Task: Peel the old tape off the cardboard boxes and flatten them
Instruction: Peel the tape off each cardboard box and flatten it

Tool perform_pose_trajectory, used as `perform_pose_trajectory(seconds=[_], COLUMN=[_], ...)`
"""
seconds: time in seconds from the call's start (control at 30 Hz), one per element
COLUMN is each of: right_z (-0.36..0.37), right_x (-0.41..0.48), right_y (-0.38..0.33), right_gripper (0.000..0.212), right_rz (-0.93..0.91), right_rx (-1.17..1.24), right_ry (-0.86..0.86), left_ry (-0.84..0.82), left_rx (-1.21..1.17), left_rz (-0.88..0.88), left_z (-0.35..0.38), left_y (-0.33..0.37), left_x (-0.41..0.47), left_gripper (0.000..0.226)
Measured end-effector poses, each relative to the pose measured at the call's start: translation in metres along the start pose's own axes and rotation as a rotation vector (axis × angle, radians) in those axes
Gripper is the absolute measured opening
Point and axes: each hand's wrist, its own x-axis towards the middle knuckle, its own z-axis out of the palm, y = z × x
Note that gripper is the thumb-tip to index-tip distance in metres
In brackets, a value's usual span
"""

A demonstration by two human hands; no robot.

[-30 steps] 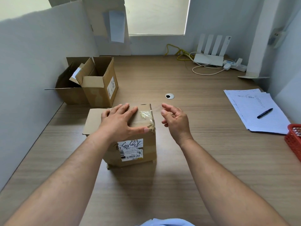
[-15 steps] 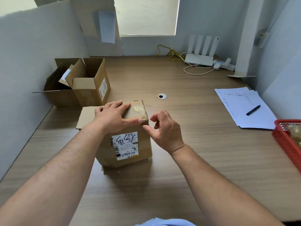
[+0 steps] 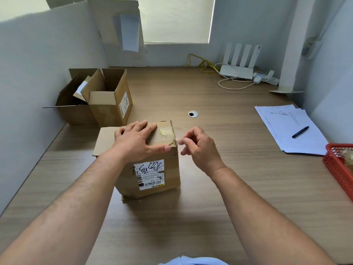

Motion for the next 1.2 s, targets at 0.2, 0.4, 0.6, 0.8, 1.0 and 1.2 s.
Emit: perform_pose_trajectory(seconds=[0.2,0.4,0.6,0.8,1.0,1.2], right_z=[0.003,0.006,-0.001,-0.012,0.019,0.033], right_x=[0.009,0.023,0.031,0.035,0.014,0.012], right_y=[-0.004,-0.014,-0.016,-0.021,-0.031,-0.028], right_gripper=[0.017,0.020,0.021,0.013,0.030,0.017], right_rz=[0.085,0.297,0.452,0.275,-0.195,-0.225], right_rx=[-0.090,0.248,0.432,0.244,-0.571,-0.666], right_ry=[0.069,0.088,0.060,0.211,0.014,0.039], left_ry=[0.053,0.075,0.061,0.066,0.084,0.096], left_rx=[0.012,0.024,0.020,0.013,0.020,0.017], left_rz=[0.035,0.062,0.052,0.055,0.055,0.040], left_z=[0.010,0.014,0.010,0.011,0.012,0.014], left_y=[0.003,0.006,0.008,0.007,0.006,0.008], left_x=[-0.020,-0.036,-0.037,-0.034,-0.029,-0.031], left_gripper=[0.126,0.121,0.120,0.119,0.122,0.121])
